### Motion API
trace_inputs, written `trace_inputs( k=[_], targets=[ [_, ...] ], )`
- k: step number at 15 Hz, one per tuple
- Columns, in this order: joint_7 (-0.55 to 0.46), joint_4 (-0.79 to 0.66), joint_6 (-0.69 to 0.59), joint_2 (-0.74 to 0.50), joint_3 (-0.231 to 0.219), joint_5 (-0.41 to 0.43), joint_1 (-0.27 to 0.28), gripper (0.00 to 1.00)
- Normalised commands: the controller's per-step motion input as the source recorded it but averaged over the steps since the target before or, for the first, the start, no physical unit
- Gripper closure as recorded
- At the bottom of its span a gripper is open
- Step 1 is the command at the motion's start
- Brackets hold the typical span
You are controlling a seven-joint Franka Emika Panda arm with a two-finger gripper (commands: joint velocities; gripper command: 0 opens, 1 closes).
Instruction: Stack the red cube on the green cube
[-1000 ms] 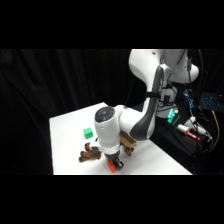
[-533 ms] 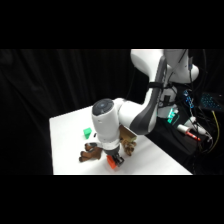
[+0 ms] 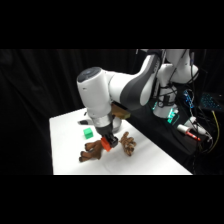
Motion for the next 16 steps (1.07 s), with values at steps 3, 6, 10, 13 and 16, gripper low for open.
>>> trace_inputs(
  k=[3,6,10,13,16],
  targets=[
    [-0.28,0.14,-0.17,-0.07,-0.035,-0.058,-0.194,0.74],
    [-0.26,0.21,-0.13,0.0,-0.033,-0.034,-0.184,0.74],
    [-0.22,0.27,-0.12,0.07,-0.021,-0.008,-0.153,0.74],
    [-0.22,0.28,-0.1,0.13,-0.012,-0.006,-0.122,0.74],
    [-0.25,0.24,-0.06,0.13,-0.008,-0.001,-0.127,0.74]
  ],
)
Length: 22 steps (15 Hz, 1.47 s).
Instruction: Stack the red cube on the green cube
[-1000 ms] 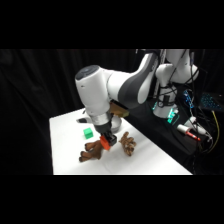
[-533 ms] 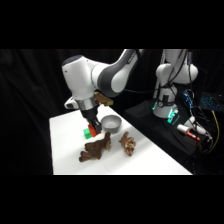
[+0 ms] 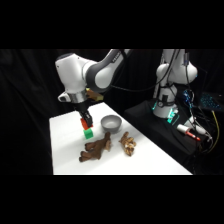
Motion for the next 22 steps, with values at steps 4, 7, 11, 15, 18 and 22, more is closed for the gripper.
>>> trace_inputs(
  k=[4,7,11,15,18,22],
  targets=[
    [-0.27,0.19,-0.02,0.12,0.002,0.028,-0.134,0.74],
    [-0.27,0.2,0.01,0.15,0.027,0.07,-0.117,0.74],
    [-0.25,0.24,0.04,0.19,0.061,0.1,-0.096,0.74],
    [-0.21,0.23,0.04,0.19,0.073,0.101,-0.094,0.74],
    [-0.2,0.2,0.03,0.18,0.078,0.102,-0.107,0.74],
    [-0.19,0.17,0.03,0.14,0.081,0.103,-0.116,0.74]
  ],
)
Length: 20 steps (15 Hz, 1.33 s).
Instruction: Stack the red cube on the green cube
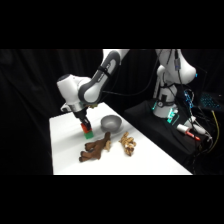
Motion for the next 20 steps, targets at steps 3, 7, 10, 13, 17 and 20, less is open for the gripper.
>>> trace_inputs(
  k=[3,7,10,13,17,20],
  targets=[
    [-0.18,0.15,0.04,0.1,0.083,0.093,-0.102,0.74],
    [-0.16,0.11,0.05,0.06,0.085,0.084,-0.08,0.09],
    [-0.15,0.08,0.04,0.03,0.083,0.082,-0.069,0.0],
    [-0.13,0.06,0.02,-0.02,0.056,0.05,-0.049,0.0],
    [-0.09,0.05,-0.03,-0.1,-0.006,-0.037,-0.008,0.0],
    [-0.04,0.05,-0.16,-0.18,-0.057,-0.1,0.028,0.0]
  ],
)
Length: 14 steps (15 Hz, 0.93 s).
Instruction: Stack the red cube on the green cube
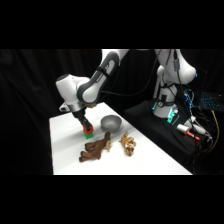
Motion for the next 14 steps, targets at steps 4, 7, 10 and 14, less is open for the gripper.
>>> trace_inputs(
  k=[4,7,10,14],
  targets=[
    [-0.06,0.04,-0.3,-0.22,-0.035,-0.08,0.028,0.0],
    [-0.15,-0.1,-0.31,-0.38,0.015,0.007,-0.017,0.0],
    [-0.16,-0.16,-0.27,-0.44,0.025,0.044,-0.003,0.0],
    [-0.1,-0.12,-0.23,-0.38,0.008,0.041,0.047,0.0]
  ],
)
